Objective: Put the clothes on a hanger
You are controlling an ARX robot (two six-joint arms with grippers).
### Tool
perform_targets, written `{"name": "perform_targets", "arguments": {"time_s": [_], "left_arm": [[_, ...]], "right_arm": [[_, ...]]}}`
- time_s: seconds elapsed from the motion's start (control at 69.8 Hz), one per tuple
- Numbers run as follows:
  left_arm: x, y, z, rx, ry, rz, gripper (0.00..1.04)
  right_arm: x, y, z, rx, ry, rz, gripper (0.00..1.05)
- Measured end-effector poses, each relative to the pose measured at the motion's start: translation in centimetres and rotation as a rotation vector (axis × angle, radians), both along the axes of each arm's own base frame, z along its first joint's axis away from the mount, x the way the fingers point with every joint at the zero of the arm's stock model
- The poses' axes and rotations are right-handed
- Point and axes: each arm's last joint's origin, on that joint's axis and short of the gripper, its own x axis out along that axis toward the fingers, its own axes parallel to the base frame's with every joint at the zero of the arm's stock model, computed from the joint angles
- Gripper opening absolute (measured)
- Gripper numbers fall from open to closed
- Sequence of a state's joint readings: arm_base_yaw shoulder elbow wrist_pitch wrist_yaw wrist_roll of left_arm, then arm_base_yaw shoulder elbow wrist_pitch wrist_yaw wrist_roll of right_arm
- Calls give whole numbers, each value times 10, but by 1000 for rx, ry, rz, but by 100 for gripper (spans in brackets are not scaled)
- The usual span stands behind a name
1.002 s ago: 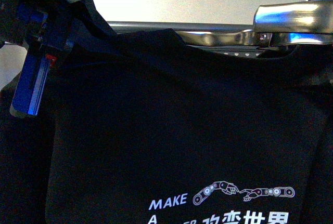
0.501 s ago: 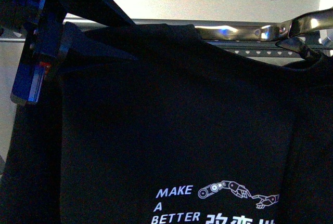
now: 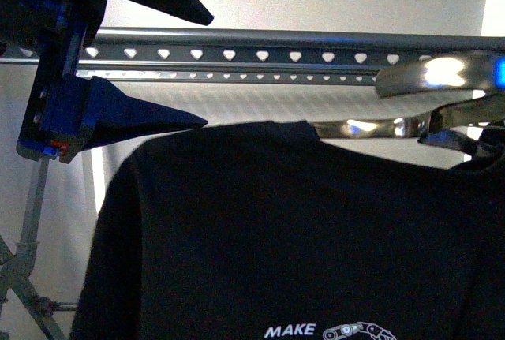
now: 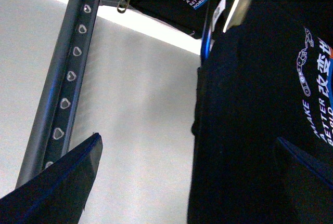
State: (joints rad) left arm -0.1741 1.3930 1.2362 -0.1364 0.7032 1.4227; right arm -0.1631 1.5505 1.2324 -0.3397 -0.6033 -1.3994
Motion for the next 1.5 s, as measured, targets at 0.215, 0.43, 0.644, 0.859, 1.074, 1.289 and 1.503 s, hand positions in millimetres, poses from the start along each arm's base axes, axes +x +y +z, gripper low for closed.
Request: {"name": "perform_targets", "arguments": {"time_s": [0.215,0.43,0.644,0.859,1.074,1.289,1.503], "left_arm": [[9,2,-4,-231,15,-104,98],[42,36,50,-1161,333,324,98],[31,74,52,-1468,418,834,83],[-21,73,-10,-1297,361,881,49],[-59,72,-70,-1253,373,905,15],[-99,72,-119,-1241,377,914,4],[-126,72,-147,-1237,383,919,4]], "right_arm": [[-10,-3,-13,136,219,-44,9],[-42,-8,-4,385,356,-44,9],[-83,-17,1,518,438,-56,8],[-116,-22,6,729,611,-89,8],[-135,-17,-8,782,687,-262,8],[-145,-11,-70,784,780,-526,8],[-108,-23,-5,1122,680,-664,8]]}}
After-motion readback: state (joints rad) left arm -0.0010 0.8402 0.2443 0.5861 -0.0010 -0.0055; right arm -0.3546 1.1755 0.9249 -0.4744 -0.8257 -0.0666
